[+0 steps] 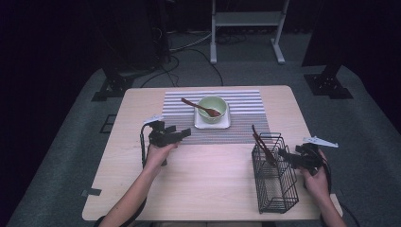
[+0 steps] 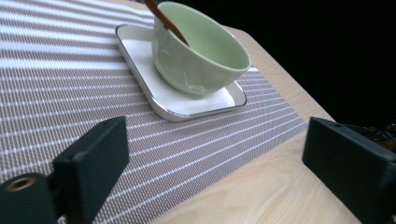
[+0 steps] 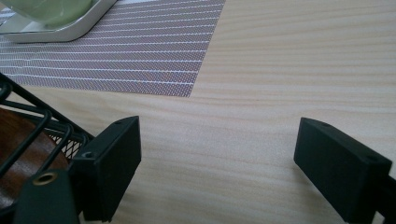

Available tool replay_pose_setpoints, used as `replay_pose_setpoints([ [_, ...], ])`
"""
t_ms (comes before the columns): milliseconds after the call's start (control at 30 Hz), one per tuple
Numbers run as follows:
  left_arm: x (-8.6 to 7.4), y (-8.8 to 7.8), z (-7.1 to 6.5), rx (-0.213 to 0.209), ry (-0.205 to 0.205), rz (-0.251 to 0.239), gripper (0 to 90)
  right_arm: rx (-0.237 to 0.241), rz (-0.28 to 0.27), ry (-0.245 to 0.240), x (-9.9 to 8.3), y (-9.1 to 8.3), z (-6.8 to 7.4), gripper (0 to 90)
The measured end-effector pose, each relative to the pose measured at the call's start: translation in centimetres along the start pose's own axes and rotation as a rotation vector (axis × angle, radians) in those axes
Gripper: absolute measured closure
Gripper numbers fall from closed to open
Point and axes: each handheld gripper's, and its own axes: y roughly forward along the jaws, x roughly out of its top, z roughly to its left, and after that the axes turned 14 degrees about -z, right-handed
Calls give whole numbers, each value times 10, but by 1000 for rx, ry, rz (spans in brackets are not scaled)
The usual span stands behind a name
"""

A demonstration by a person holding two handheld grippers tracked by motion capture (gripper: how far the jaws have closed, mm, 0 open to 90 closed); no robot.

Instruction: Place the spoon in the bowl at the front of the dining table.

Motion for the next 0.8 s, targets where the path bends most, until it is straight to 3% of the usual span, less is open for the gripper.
replay_pose_setpoints([
  [800, -12, -20, -6, -22, 15, 16, 56, -2, 2, -2, 0, 0, 0, 134],
])
